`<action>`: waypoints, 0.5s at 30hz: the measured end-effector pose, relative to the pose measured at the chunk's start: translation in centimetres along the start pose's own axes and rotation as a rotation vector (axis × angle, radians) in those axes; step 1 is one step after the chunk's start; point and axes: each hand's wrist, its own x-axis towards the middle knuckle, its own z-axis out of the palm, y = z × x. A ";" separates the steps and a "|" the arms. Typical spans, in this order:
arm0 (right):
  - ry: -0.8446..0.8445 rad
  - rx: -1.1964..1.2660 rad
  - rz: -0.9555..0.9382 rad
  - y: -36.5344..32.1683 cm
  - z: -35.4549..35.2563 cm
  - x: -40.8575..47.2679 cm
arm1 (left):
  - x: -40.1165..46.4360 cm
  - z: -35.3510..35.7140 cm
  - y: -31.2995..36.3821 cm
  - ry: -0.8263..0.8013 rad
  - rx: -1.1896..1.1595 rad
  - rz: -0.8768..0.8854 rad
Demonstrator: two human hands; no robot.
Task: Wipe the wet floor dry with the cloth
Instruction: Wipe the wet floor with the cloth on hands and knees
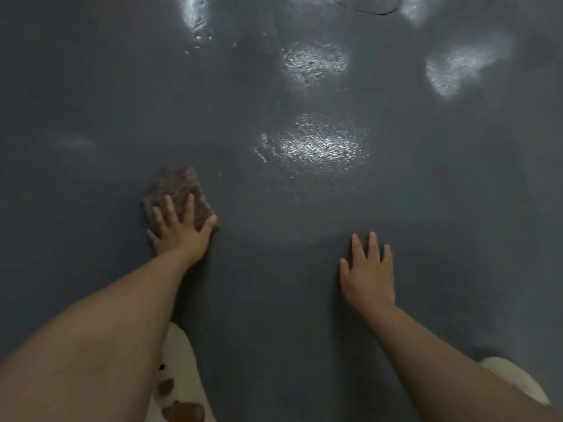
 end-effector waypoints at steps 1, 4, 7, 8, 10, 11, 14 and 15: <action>-0.010 -0.008 0.002 -0.4 0.4 -0.2 | 0.1 0.1 0.2 0.017 -0.016 -0.021; -0.003 -0.030 0.000 -0.6 0.9 -0.5 | -0.5 0.8 2.8 0.062 -0.025 0.020; 0.011 0.009 -0.016 -0.1 1.0 -0.5 | -2.9 2.3 5.4 0.033 0.090 0.213; 0.022 0.031 -0.026 0.0 1.0 -0.6 | -4.2 3.0 6.3 0.016 0.139 0.305; 0.040 0.064 -0.046 0.2 0.9 -0.8 | -7.6 4.6 8.5 -0.036 0.217 0.516; 0.044 0.074 -0.052 0.3 0.9 -0.9 | -9.4 5.6 9.5 -0.072 0.250 0.625; 0.038 0.081 -0.070 0.7 0.8 -1.4 | -13.6 8.0 11.1 -0.161 0.363 0.861; 0.037 0.083 -0.074 0.8 0.9 -1.7 | -14.0 8.3 11.0 -0.160 0.389 0.890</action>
